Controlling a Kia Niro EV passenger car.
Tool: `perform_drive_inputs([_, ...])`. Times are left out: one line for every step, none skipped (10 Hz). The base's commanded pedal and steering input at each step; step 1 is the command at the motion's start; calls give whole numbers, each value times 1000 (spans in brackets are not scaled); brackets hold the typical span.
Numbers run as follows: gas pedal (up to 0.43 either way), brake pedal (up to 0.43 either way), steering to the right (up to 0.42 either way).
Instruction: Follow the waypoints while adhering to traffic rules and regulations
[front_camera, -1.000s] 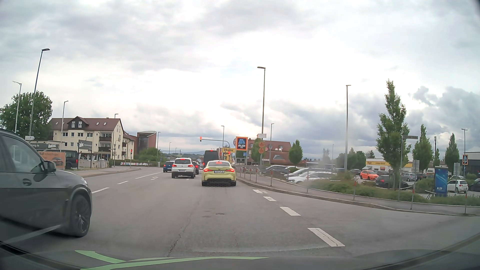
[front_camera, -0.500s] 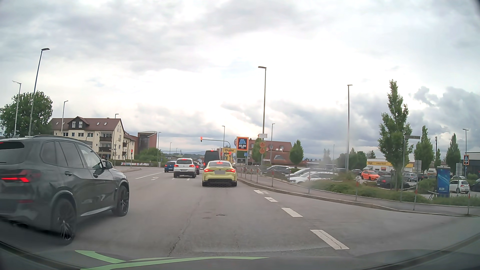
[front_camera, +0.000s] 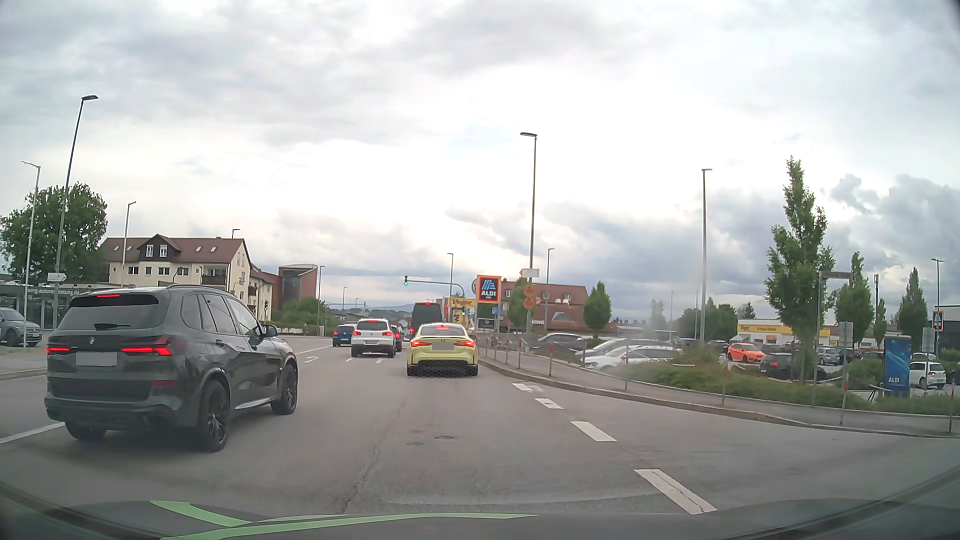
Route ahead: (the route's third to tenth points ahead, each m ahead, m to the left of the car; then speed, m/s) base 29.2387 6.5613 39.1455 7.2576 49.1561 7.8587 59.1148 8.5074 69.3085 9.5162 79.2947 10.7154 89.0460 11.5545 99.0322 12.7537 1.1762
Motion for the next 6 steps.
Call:
perform_drive_inputs([169, 0, -67])
perform_drive_inputs([169, 0, -67])
perform_drive_inputs([169, 0, -67])
perform_drive_inputs([169, 0, -67])
perform_drive_inputs([169, 0, -67])
perform_drive_inputs([169, 0, -67])
